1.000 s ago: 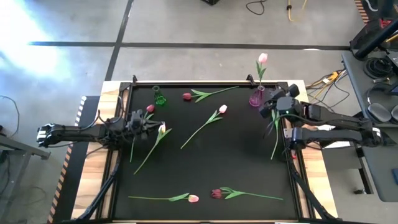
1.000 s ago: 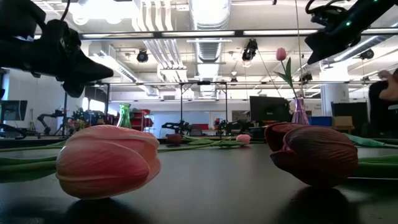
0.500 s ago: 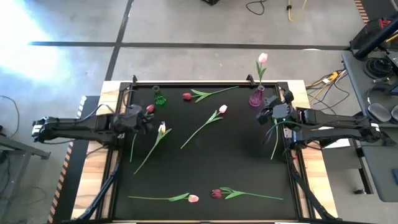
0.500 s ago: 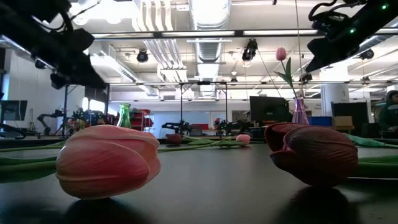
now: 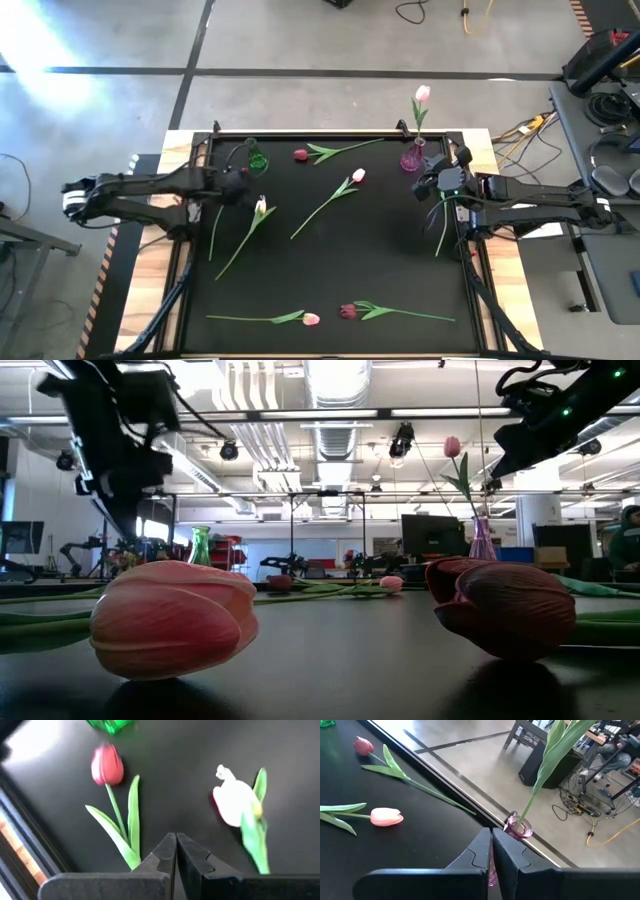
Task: Sort flowers into vase by color
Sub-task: Put the red flower into the green vase
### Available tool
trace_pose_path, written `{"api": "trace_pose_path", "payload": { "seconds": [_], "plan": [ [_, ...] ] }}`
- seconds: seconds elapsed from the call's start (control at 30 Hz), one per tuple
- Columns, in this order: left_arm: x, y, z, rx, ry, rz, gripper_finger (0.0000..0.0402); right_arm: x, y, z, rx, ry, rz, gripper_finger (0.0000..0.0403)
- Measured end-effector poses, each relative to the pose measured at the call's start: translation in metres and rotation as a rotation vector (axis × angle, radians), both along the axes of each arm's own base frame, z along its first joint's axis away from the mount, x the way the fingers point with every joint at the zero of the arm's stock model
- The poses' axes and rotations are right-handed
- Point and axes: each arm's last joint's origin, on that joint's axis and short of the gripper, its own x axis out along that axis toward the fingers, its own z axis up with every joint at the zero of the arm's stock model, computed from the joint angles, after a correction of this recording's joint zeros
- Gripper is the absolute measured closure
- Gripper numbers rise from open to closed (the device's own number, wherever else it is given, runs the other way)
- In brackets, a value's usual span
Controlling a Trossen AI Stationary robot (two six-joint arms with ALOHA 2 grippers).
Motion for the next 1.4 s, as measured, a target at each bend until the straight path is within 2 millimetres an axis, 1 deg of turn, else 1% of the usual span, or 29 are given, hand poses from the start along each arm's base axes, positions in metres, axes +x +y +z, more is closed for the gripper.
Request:
{"api": "trace_pose_path", "payload": {
  "seconds": [0.07, 0.17, 0.23, 0.33, 0.53, 0.6, 0.67, 0.9, 1.1, 1.27, 1.33, 1.4],
  "plan": [
    [0.001, 0.011, -0.004, -0.042, 0.034, 0.002, 0.0402, 0.0, 0.0, 0.0, 0.001, 0.0, 0.001, 0.039],
    [-0.001, 0.027, -0.006, -0.058, 0.063, 0.033, 0.04, 0.0, 0.001, 0.0, 0.001, 0.0, 0.007, 0.039],
    [-0.003, 0.037, -0.008, -0.107, 0.058, 0.052, 0.0392, 0.001, 0.002, 0.0, 0.002, 0.0, 0.014, 0.039],
    [-0.004, 0.05, -0.013, -0.179, 0.045, 0.07, 0.0367, 0.001, 0.002, 0.0, 0.003, 0.001, 0.021, 0.039],
    [-0.008, 0.066, -0.024, -0.201, 0.109, 0.116, 0.0296, 0.001, 0.003, 0.0, 0.006, -0.001, 0.02, 0.039],
    [-0.008, 0.07, -0.029, -0.211, 0.125, 0.131, 0.028, 0.001, 0.003, 0.0, 0.006, -0.001, 0.02, 0.039],
    [-0.007, 0.075, -0.034, -0.215, 0.13, 0.139, 0.0271, 0.001, 0.003, 0.0, 0.006, -0.001, 0.019, 0.039],
    [-0.008, 0.09, -0.054, -0.269, 0.192, 0.188, 0.0277, 0.001, 0.003, 0.0, 0.006, 0.0, 0.019, 0.039],
    [-0.007, 0.095, -0.068, -0.332, 0.24, 0.194, 0.028, 0.001, 0.003, 0.0, 0.006, -0.001, 0.019, 0.039],
    [-0.006, 0.096, -0.073, -0.362, 0.25, 0.18, 0.0286, 0.001, 0.003, 0.0, 0.006, -0.001, 0.019, 0.039],
    [-0.006, 0.095, -0.072, -0.362, 0.243, 0.179, 0.0297, 0.001, 0.003, 0.0, 0.006, -0.001, 0.019, 0.039],
    [-0.006, 0.095, -0.07, -0.358, 0.229, 0.176, 0.0316, 0.001, 0.003, 0.0, 0.006, -0.001, 0.019, 0.039]
  ]
}}
